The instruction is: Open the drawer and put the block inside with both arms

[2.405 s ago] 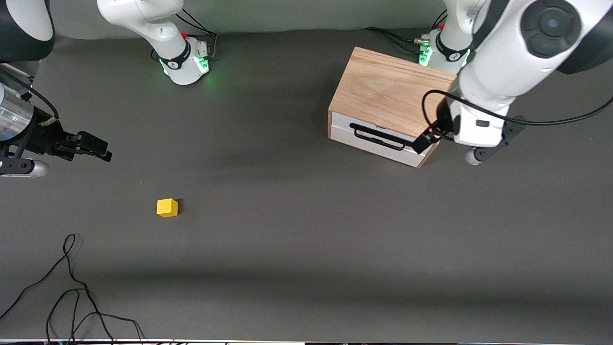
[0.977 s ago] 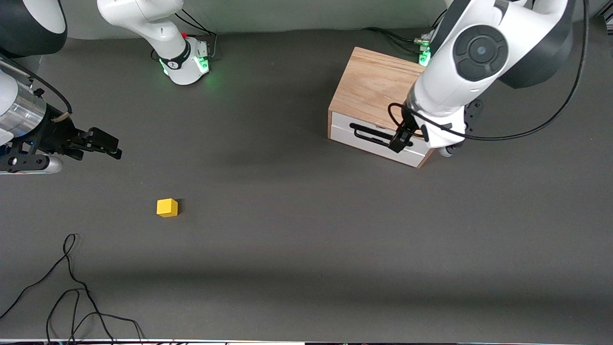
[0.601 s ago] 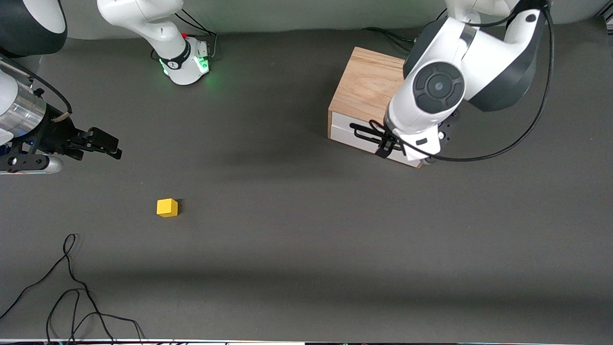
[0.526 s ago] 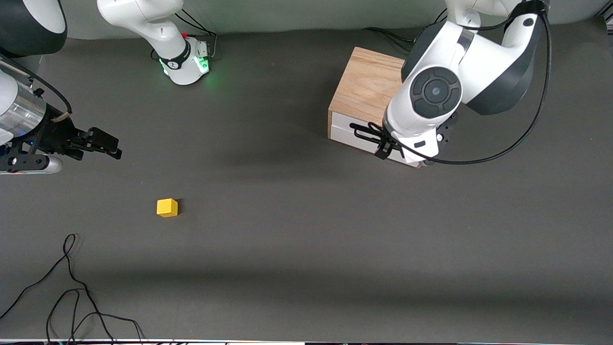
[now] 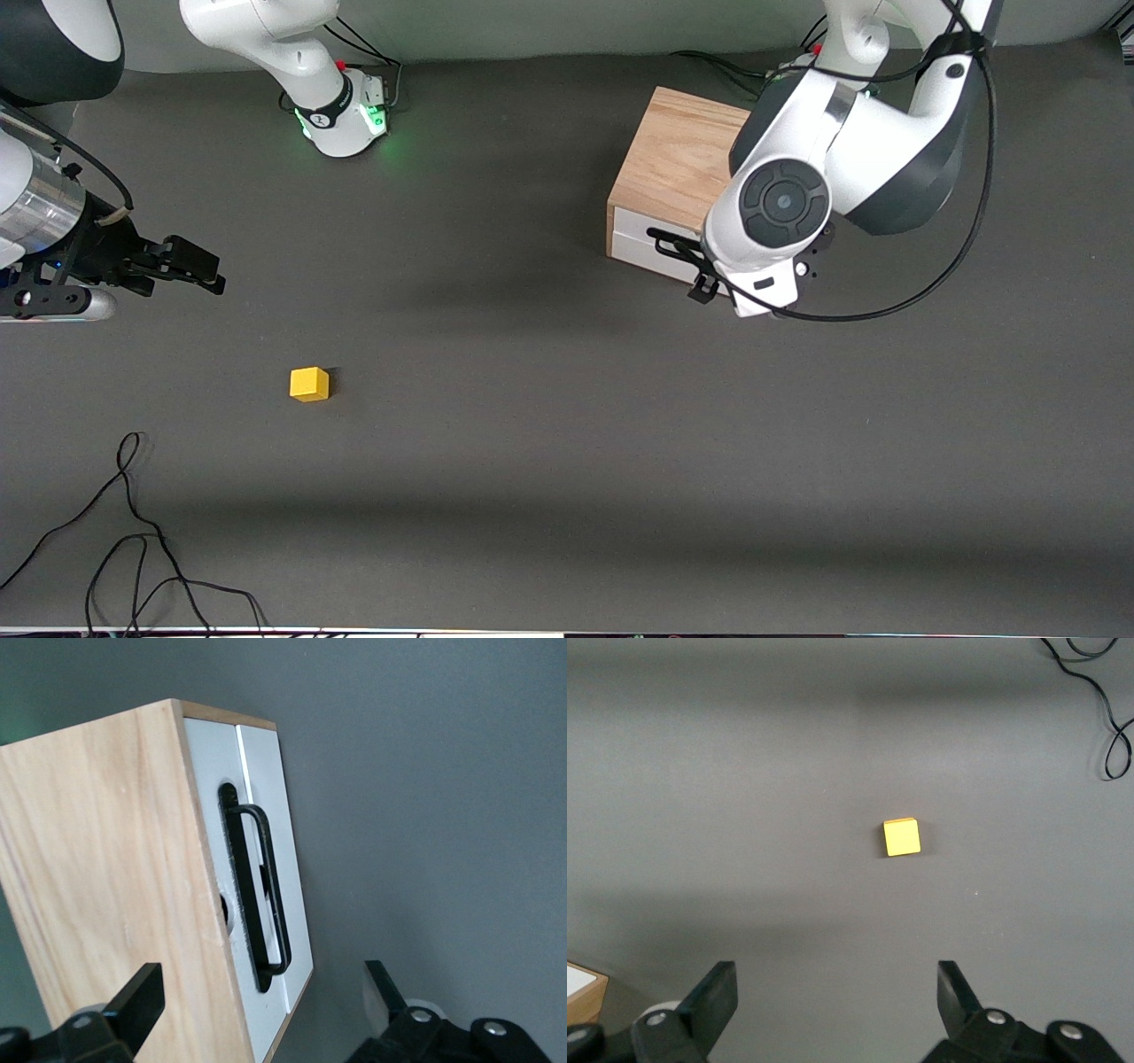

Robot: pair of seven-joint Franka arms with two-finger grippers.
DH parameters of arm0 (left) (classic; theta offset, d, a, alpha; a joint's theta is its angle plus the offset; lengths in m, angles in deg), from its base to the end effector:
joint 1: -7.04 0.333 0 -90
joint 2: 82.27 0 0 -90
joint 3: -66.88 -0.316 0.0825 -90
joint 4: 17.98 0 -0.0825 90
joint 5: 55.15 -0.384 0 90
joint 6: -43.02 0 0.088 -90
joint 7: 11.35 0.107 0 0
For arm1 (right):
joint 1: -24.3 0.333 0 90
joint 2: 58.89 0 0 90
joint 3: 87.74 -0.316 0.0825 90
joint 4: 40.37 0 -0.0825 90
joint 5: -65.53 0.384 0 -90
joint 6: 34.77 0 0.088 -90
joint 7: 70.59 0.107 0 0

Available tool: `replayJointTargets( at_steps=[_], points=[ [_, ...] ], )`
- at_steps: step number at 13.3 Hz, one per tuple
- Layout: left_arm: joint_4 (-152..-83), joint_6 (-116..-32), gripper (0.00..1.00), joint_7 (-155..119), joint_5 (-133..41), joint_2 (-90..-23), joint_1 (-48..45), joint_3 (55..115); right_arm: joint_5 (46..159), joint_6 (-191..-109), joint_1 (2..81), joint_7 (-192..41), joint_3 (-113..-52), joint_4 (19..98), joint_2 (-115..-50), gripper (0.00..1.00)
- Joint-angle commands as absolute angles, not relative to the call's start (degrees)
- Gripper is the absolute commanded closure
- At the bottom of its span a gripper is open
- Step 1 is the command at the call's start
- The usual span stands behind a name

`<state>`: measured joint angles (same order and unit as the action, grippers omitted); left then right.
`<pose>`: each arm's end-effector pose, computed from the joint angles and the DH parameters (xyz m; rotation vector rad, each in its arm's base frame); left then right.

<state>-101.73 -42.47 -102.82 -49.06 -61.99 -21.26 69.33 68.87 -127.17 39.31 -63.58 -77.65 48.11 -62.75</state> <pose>0.5362 -0.3289 0.4593 -2.4895 -1.4736 0.3834 0.5755 0.0590 0.6033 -3.0946 0.0595 0.0043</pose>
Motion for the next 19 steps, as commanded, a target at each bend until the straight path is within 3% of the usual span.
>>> replayJointTargets(
  at_steps=[1,8,19],
  points=[
    [-105.59,-46.26,0.0,-104.07,-50.23,-62.41,-22.05,68.99,67.81,-127.06,40.12,-62.32,-77.37,47.61,-62.58,0.0],
    [-113.51,-54.0,0.0,-105.12,-51.64,-62.5,-23.45,68.99,67.73,-127.06,40.29,-62.32,-77.37,47.6,-62.49,0.0],
    [-120.11,-60.51,0.0,-108.03,-52.17,-62.41,-24.16,68.99,67.81,-127.06,40.29,-62.32,-77.37,47.69,-62.49,0.0]
  ],
)
